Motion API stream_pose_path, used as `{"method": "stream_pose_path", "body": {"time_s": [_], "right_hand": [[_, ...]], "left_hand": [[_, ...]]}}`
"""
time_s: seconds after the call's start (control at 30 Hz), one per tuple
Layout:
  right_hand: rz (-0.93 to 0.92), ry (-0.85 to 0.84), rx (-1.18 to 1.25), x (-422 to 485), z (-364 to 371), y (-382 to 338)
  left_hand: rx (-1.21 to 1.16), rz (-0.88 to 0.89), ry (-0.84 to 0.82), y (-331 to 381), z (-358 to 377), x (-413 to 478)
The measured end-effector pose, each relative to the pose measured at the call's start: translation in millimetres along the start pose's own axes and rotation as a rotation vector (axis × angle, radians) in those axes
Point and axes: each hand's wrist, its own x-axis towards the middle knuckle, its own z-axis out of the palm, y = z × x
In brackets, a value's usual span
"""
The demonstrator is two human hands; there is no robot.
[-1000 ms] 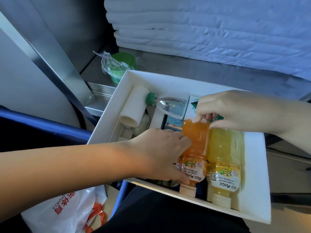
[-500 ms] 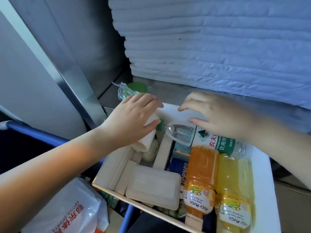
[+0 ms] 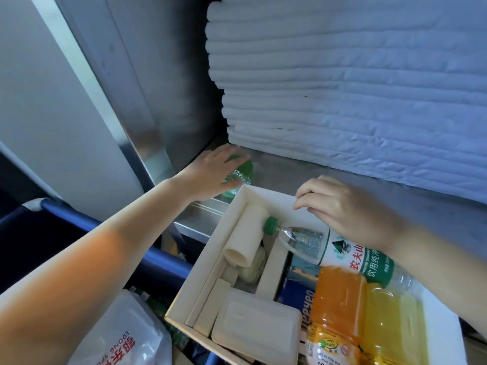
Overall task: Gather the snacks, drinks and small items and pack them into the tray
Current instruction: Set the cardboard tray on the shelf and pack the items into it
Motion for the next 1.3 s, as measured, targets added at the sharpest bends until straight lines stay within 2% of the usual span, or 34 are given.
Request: {"method": "stream_pose_path", "body": {"time_s": [0.1, 0.23, 0.4, 0.7, 0.87, 1.03, 1.17, 1.3], "right_hand": [[0.011, -0.005, 0.020, 0, 0, 0], [0.013, -0.005, 0.021, 0, 1, 0], [0.013, -0.004, 0.020, 0, -1, -2], [0.020, 0.003, 0.017, 0, -3, -5], [0.027, 0.007, 0.030, 0, -1, -4], [0.033, 0.004, 0.032, -1, -2, -4], [0.038, 0.006, 0.039, 0, -2, -4], [0.037, -0.002, 0.039, 0, -3, -5]], "left_hand": [[0.135, 0.053, -0.096, -8, 8, 9], [0.094, 0.089, -0.177, -10, 12, 16], [-0.130, 0.070, -0.054, -11, 16, 22], [-0.343, -0.084, -0.006, 3, 24, 32], [-0.339, -0.089, -0.072, 0, 21, 38], [-0.370, -0.101, 0.025, 1, 20, 37], [-0.355, -0.004, -0.038, 0, 20, 39], [-0.359, -0.038, -0.015, 2, 20, 39]]}}
